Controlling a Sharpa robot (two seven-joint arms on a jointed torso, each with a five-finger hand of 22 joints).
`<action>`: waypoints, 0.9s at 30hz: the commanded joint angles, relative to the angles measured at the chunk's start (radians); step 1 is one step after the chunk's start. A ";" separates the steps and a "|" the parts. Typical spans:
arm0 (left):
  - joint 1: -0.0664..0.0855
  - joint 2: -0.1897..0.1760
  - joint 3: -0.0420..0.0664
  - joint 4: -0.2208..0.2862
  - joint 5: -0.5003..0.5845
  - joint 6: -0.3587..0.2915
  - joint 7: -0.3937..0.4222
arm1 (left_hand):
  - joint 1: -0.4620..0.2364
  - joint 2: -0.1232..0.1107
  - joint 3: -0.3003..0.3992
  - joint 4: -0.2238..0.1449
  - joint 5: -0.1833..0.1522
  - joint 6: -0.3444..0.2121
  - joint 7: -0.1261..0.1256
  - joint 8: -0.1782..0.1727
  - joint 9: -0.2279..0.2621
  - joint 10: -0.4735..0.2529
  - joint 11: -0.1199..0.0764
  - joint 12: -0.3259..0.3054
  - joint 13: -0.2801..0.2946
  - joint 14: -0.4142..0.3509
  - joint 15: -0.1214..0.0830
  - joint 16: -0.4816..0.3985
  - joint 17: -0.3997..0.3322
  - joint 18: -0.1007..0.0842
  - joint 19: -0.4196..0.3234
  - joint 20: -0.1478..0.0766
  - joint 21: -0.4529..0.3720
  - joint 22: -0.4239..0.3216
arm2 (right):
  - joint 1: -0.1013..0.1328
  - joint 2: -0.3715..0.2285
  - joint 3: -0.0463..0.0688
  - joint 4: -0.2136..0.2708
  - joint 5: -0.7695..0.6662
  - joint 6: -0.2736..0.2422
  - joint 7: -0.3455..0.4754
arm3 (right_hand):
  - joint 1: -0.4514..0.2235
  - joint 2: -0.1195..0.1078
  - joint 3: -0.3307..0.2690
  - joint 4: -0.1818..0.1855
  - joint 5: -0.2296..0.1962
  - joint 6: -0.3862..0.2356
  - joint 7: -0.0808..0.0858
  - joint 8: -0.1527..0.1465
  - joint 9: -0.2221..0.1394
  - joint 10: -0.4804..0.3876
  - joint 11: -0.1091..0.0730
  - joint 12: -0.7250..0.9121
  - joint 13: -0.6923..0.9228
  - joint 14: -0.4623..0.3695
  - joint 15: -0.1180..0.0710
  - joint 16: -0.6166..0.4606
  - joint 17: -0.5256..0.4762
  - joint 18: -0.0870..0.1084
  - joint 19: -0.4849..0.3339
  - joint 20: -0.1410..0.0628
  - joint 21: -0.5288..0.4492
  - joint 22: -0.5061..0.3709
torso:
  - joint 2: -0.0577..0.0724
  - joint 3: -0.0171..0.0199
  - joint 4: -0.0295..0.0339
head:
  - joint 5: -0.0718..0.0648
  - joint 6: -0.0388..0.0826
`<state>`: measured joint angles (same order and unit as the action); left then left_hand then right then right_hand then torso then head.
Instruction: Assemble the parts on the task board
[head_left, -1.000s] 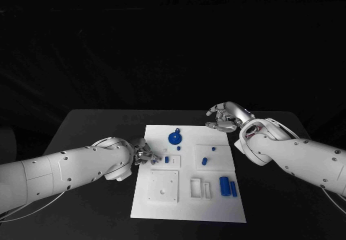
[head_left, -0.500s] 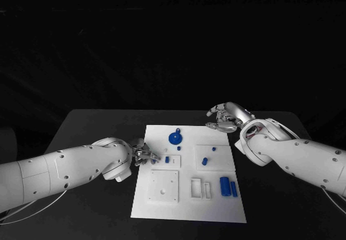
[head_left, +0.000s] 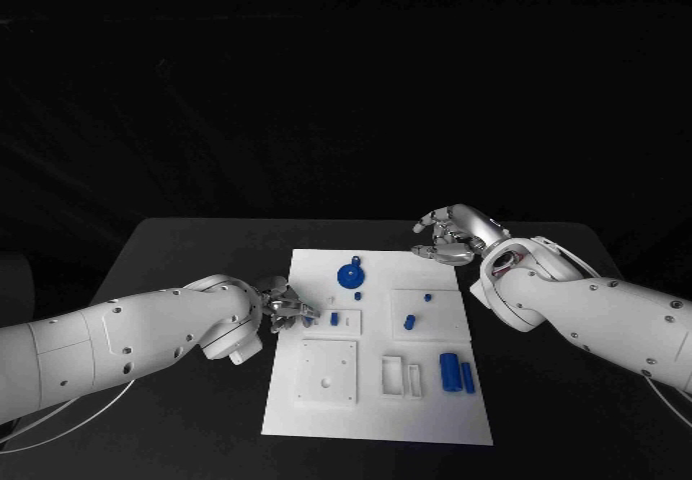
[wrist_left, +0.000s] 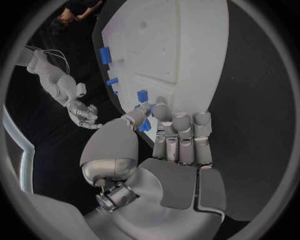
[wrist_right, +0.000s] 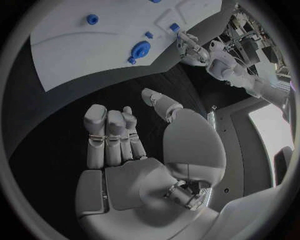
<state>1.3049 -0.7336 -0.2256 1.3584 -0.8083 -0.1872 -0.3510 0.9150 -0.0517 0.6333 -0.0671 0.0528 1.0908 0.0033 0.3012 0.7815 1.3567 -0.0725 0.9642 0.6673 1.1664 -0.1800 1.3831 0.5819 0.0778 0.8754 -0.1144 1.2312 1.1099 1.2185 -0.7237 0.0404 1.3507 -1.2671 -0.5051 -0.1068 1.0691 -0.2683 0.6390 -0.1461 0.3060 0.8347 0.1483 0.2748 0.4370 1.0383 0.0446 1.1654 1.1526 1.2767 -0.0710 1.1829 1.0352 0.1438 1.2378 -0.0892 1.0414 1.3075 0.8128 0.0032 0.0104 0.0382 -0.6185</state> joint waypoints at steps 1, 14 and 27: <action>0.001 -0.004 0.013 0.005 0.067 0.024 0.072 | 0.045 0.060 0.098 -0.088 -0.005 -0.053 0.043 -0.006 0.003 -0.005 0.005 0.004 0.000 -0.001 0.007 -0.001 -0.001 -0.001 -0.006 -0.146 0.004 -0.002 | -0.001 0.002 0.000 0.001 -0.002 0.029 0.027 | -0.001 0.004 -0.005 -0.002 0.003 -0.002 0.008 -0.001 -0.002 -0.005 -0.002 0.005 -0.001 0.007 0.002 -0.004 0.000 0.118 0.001 -0.007 -0.003 0.005 | 0.000 0.0004 -0.0004 | 0.000 0.002; 0.004 -0.051 0.060 0.036 0.223 0.090 0.360 | 0.034 0.072 0.105 -0.102 -0.005 -0.067 0.047 -0.005 0.019 -0.029 0.010 0.015 0.009 -0.021 0.012 0.008 0.005 -0.004 -0.025 -0.141 0.003 -0.004 | -0.005 0.011 -0.003 0.044 -0.030 0.070 0.096 | 0.015 0.013 -0.008 -0.024 -0.015 -0.002 0.008 0.000 -0.003 -0.007 -0.002 0.008 -0.005 0.006 0.002 -0.004 0.001 0.118 0.000 -0.008 -0.005 0.008 | -0.001 0.0008 0.0013 | 0.001 0.020; 0.004 -0.046 0.060 0.057 0.269 0.239 0.544 | 0.019 0.088 0.097 -0.096 -0.004 -0.101 0.051 -0.019 0.030 -0.091 0.013 0.042 0.028 -0.074 0.018 0.028 0.016 -0.015 -0.066 -0.131 0.001 -0.004 | -0.010 0.055 -0.032 0.112 -0.069 0.116 0.156 | 0.023 0.034 -0.012 -0.060 -0.057 0.009 0.006 0.005 -0.002 -0.007 -0.004 0.013 -0.010 0.005 0.000 -0.003 0.004 0.118 -0.003 -0.007 -0.004 0.013 | -0.001 -0.0005 0.0002 | -0.004 0.043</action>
<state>1.3082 -0.7824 -0.1664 1.4133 -0.5705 -0.0228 0.1024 0.9105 0.0062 0.6357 -0.0698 0.0455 1.0047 0.0456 0.2862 0.8101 1.2730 -0.0599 1.0021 0.6936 1.1012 -0.1588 1.4071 0.5967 0.0778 0.8160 -0.0949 1.2312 1.1045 1.2100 -0.6711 0.0091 1.4532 -1.3015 -0.4294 0.0076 1.0941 -0.2433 0.6275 -0.1993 0.2551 0.8365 0.1500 0.2748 0.4362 1.0347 0.0410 1.1737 1.1435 1.2767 -0.0710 1.1829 1.0378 0.1438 1.2361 -0.0875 1.0415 1.3074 0.8117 0.0029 0.0103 0.0356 -0.5795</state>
